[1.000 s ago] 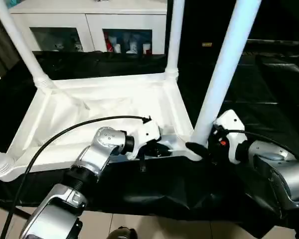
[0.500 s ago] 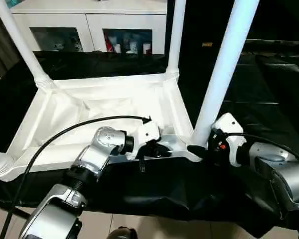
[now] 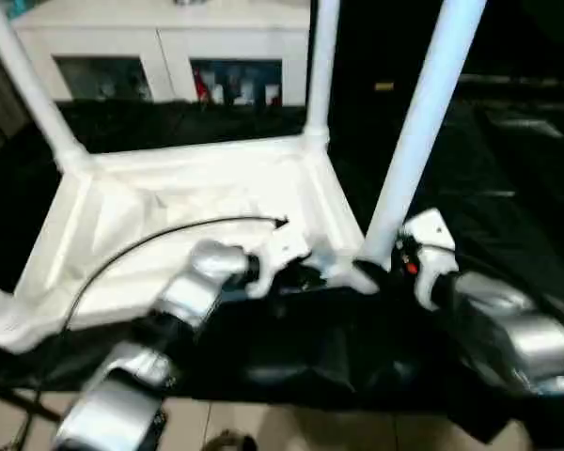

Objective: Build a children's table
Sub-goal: Rotate leg to tighten

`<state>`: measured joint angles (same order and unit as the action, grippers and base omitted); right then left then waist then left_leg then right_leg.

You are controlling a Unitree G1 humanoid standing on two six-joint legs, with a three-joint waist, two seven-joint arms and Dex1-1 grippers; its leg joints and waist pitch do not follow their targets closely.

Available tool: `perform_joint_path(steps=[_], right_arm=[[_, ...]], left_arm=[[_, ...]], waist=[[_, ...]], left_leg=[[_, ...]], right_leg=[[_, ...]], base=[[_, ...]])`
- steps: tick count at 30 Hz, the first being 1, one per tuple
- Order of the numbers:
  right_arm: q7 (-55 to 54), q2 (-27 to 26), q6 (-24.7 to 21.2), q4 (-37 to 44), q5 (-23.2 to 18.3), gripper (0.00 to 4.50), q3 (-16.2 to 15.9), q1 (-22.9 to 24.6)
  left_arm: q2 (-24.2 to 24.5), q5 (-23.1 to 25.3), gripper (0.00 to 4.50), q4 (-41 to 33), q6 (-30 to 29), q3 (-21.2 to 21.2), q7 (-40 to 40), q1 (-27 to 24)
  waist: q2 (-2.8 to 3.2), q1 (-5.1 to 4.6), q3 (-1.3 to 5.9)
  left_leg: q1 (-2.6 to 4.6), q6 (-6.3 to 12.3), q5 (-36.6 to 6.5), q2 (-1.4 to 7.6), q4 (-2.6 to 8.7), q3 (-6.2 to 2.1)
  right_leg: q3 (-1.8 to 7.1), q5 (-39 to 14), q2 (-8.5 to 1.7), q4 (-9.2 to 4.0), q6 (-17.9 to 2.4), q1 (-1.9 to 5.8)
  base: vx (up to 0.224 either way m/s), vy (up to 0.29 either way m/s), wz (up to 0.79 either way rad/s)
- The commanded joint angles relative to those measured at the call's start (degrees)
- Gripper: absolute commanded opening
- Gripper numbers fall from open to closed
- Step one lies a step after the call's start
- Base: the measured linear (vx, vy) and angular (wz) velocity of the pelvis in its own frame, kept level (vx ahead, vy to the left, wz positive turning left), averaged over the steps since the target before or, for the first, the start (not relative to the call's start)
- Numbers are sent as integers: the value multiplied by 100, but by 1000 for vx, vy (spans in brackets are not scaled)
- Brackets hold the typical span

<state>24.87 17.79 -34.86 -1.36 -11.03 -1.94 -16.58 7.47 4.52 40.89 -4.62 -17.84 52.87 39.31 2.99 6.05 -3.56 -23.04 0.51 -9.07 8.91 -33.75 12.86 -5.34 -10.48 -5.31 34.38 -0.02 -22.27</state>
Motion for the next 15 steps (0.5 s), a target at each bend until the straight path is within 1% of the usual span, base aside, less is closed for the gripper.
perform_joint_path(steps=[1,2,3,4,5,6,7,8,9,10,11,12,13,14,15], right_arm=[[-789,-486,13,-594,16,263,108,-101],[-789,-486,13,-594,16,263,108,-101],[-1648,-973,265,-1150,157,262,372,-349],[-2145,-1216,507,-1471,236,262,480,-534],[-2456,-1366,664,-1670,285,262,542,-654],[-2456,-1366,664,-1670,285,262,542,-654],[-2556,-1492,831,-1802,349,262,488,-764],[-2605,-1585,961,-1881,419,262,417,-842],[-2564,-1628,1035,-1899,470,262,341,-878],[-2425,-1663,1142,-1903,527,262,228,-913],[-2345,-1663,1223,-1916,551,262,188,-934],[-2299,-1666,1284,-1935,571,297,168,-950],[-2273,-1697,1361,-1938,566,318,195,-968],[-2269,-1698,1369,-1936,567,332,197,-969],[-2251,-1708,1496,-1952,583,339,215,-994]], left_arm=[[-348,-14,0,198,-276,243,-873,271],[-348,-14,0,198,-276,243,-873,271],[-650,-42,0,456,-559,372,-1436,441],[-800,24,0,594,-554,360,-1734,526],[-891,74,0,679,-533,342,-1908,577],[-891,74,0,679,-533,342,-1908,577],[-979,132,0,761,-508,313,-2042,630],[-1040,178,0,826,-480,293,-2121,671],[-1068,203,0,858,-460,283,-2136,693],[-1081,224,0,875,-404,259,-2103,714],[-1054,240,0,852,-337,230,-2039,707],[-1037,252,0,842,-289,210,-2000,702],[-1015,255,0,840,-254,199,-1962,696],[-1011,255,0,839,-245,197,-1953,695],[-975,250,0,845,-123,170,-1858,686]], waist=[[-82,-28,379],[-83,-60,378],[-58,-76,385],[-69,-112,389],[-64,-142,387],[-70,-139,393],[-60,-125,395],[-68,-122,397],[-68,-120,403],[-77,-105,408],[-76,-102,409],[-83,-104,419],[-82,-102,426],[-74,-105,423],[-80,-104,423]], left_leg=[[261,-271,-1957,512,427,-373],[267,-328,-1994,510,439,-376],[261,-344,-2019,506,439,-373],[269,-399,-2054,495,441,-378],[275,-427,-2119,486,436,-378],[259,-387,-2067,478,434,-377],[261,-348,-2022,479,439,-372],[277,-297,-2004,477,424,-345],[254,-272,-1941,470,425,-352],[232,-189,-1829,467,430,-350],[222,-154,-1790,469,430,-349],[214,-117,-1737,476,430,-350],[218,-93,-1696,484,433,-350],[221,-77,-1715,482,433,-346],[217,-60,-1749,479,430,-345]], right_leg=[[357,-2035,-566,-531,-998,136],[355,-1976,-548,-529,-990,126],[363,-1925,-552,-520,-1011,109],[357,-1853,-549,-523,-1045,104],[354,-1875,-556,-535,-1055,96],[352,-1828,-552,-544,-1013,131],[353,-1763,-541,-545,-981,137],[365,-1674,-540,-558,-988,112],[361,-1623,-541,-541,-982,135],[356,-1543,-540,-535,-968,165],[354,-1514,-537,-528,-957,169],[350,-1471,-536,-517,-947,180],[348,-1425,-532,-506,-954,180],[347,-1426,-526,-508,-972,171],[349,-1470,-535,-511,-975,177]], base=[[0,0,0],[0,0,0],[0,0,0],[0,0,0],[0,0,0],[0,0,0],[0,0,0],[0,0,0],[0,0,0],[0,0,0],[0,0,0],[0,0,0],[0,0,0],[0,0,0],[0,0,0]])
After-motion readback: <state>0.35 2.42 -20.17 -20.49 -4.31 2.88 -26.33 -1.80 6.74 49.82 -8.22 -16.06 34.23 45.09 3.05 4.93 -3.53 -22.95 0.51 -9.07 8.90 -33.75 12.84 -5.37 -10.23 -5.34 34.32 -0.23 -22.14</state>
